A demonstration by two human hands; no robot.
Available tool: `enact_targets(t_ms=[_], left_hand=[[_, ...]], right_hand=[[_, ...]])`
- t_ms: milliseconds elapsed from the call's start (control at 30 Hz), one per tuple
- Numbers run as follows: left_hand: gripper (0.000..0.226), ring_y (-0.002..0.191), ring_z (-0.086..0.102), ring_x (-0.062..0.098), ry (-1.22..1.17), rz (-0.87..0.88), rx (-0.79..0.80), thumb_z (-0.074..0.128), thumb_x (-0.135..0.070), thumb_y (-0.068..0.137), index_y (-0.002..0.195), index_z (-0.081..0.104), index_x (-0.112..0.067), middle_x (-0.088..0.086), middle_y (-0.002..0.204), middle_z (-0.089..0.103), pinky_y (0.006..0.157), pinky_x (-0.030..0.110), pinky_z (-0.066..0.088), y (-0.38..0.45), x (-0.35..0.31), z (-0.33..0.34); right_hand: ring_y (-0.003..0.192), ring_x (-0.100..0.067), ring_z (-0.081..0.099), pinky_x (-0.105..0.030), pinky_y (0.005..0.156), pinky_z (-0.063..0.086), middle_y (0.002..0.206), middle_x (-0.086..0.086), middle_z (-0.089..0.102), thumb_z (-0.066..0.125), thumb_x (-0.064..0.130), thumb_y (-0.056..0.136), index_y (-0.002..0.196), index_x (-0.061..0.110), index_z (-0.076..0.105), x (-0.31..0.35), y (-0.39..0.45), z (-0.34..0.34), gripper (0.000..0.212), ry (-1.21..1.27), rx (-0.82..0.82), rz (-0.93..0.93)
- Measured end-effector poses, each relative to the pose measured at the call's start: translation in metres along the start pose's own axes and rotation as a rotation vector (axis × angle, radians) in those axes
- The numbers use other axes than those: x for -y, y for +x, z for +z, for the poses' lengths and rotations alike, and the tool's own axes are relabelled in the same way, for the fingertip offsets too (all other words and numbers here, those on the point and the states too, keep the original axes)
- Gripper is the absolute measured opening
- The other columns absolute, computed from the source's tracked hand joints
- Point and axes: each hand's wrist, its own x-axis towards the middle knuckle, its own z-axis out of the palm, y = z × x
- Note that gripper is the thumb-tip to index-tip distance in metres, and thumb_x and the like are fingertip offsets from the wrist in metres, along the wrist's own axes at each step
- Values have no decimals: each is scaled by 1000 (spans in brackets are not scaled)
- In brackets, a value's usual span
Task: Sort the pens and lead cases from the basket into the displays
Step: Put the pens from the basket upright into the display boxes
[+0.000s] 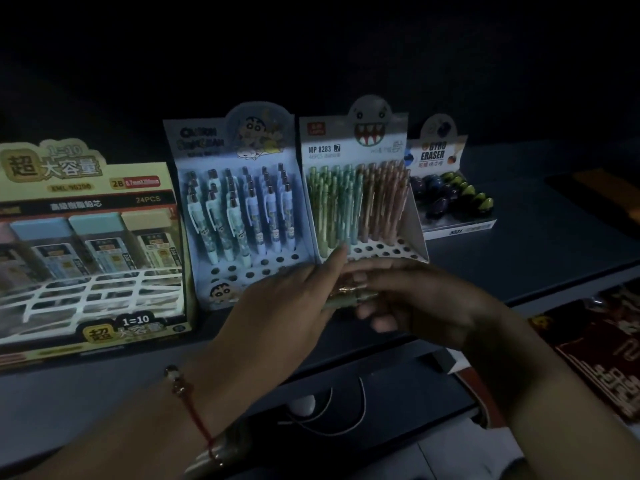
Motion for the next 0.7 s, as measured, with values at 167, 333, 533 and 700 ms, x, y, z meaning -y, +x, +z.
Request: enact_targets(t_ms=[167, 333, 533, 700], left_hand=[[97, 86, 61, 16, 74, 95, 9, 79, -21, 75, 154, 24, -13, -4, 103, 64, 67, 28, 48, -3, -10, 10], [97, 81, 57, 17, 143, 170, -19, 81, -14, 68, 151, 31, -8, -5, 93, 61, 68, 32, 50, -3, -17, 11], [103, 81, 59, 16, 194, 171, -15, 87, -19, 61, 149, 35, -9, -6, 95, 63, 68, 28, 50, -5, -21, 13], [96, 80, 66, 18, 180, 70, 26, 88, -20, 63, 146, 40, -16, -4, 103, 68, 59, 32, 55, -6, -15, 10]], right_hand=[[68, -12, 67, -20, 54, 55, 103, -15, 67, 55, 7, 93, 120, 5, 67, -2, -15, -11, 30, -2, 79, 36], [64, -9, 65, -14, 47, 46, 93, -10, 68, 66, 27, 76, 118, -3, 64, 0, -27, -11, 52, -85, 122, 76], [63, -7, 60, -14, 48, 44, 75, -3, 66, 60, 7, 93, 111, 2, 69, 1, -31, -19, 21, -152, -47, 103], [69, -5, 62, -20, 59, 41, 80, 2, 68, 53, 15, 100, 99, 13, 69, 0, -40, -38, 16, -148, -201, -5]])
